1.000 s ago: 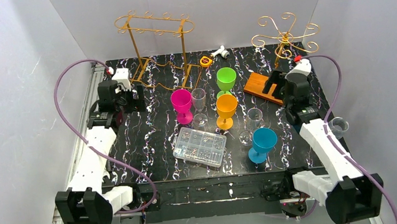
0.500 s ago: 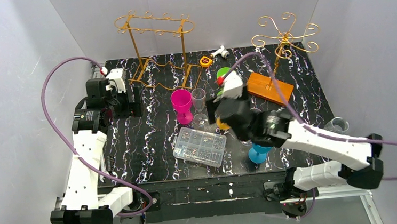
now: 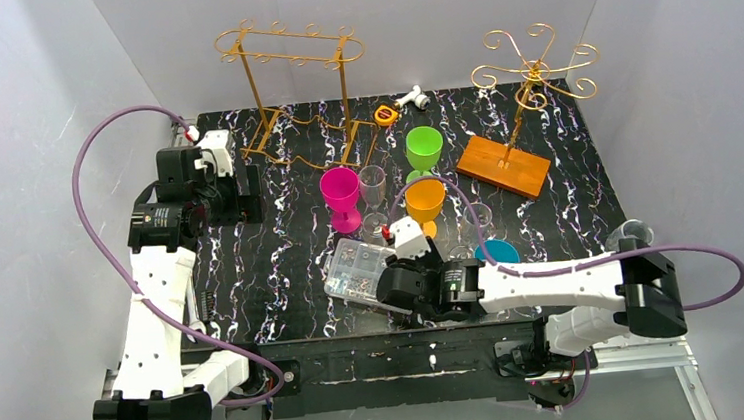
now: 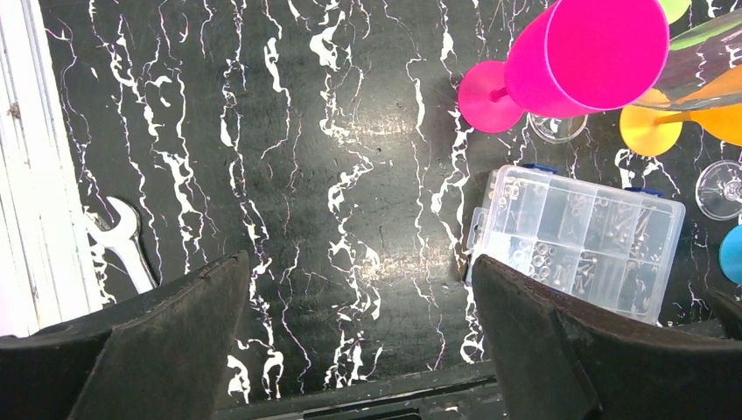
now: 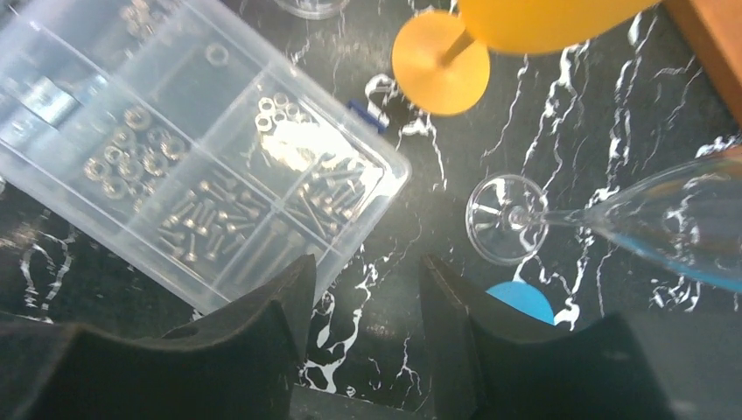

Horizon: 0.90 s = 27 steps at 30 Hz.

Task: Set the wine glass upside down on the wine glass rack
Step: Move the distractor to the center of the board.

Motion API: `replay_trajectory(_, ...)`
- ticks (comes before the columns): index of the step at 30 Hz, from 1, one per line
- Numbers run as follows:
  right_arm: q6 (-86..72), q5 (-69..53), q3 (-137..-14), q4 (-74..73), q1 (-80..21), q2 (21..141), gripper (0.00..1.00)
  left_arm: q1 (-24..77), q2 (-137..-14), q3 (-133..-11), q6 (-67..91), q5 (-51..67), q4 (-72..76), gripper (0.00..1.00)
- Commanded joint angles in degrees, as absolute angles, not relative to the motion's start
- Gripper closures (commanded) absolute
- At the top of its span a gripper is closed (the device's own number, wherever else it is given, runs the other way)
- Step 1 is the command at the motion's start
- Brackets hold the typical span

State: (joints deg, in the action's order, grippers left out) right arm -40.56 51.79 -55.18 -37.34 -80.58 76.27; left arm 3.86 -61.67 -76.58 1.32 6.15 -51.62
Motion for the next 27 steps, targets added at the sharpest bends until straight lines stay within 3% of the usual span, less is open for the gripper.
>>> replay_trajectory(1, -42.5, 47.5, -50.9, -31.9, -77.7, 77.8, 0.47, 3.5, -61.1, -78.0, 0.3, 5.9, -53.8, 0.01)
replay_trajectory(6, -38.6, 42.1, -47.0, -25.8, -71.9, 78.2, 0.52, 3.5, -60.8, -77.9, -1.6, 5.6, -54.2, 0.01)
replay_trajectory(17, -37.9, 38.4, -45.7, -20.8, -71.7, 86.2, 0.57, 3.5, -60.2, -78.5, -3.4, 7.0, -55.8, 0.01)
replay_trajectory(27, -36.6, 35.6, -55.6, -16.8, -73.1, 95.0, 0.61, 3.5, -58.4, -73.8, -8.9, 9.8, -58.7, 0.01)
